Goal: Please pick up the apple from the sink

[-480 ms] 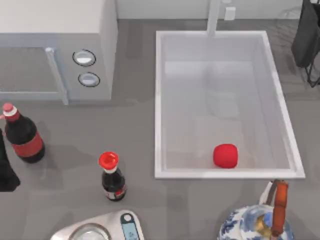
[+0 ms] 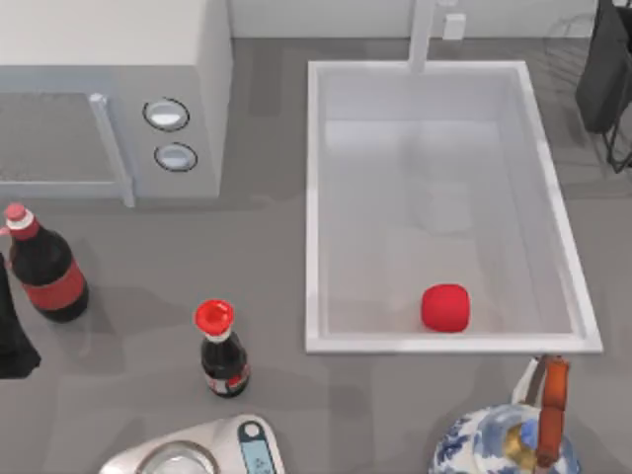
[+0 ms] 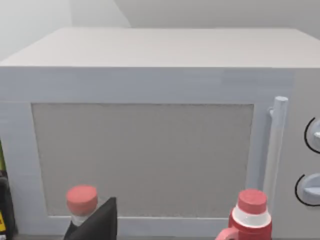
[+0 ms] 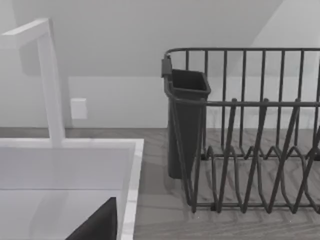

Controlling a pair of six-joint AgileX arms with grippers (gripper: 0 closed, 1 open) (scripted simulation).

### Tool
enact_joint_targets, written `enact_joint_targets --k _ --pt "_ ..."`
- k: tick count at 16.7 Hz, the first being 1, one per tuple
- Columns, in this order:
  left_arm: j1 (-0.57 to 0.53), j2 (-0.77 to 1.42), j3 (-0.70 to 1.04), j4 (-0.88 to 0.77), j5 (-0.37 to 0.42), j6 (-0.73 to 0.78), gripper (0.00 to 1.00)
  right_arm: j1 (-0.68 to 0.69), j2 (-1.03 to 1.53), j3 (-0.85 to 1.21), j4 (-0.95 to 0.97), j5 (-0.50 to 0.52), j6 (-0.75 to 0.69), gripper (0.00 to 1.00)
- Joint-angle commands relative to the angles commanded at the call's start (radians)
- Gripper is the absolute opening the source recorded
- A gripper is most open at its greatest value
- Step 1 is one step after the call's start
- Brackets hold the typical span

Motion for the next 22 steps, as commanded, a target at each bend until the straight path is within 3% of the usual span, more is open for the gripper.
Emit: enact_joint_targets --k 16,22 --pt "0.0 0.0 0.0 0.0 0.0 0.0 1.0 0.0 0.0 0.0 0.0 0.0 0.0 1.0" --pt "0.0 0.0 0.0 0.0 0.0 0.0 1.0 0.06 0.219 0.201 -0.134 0.0 0.062 1.0"
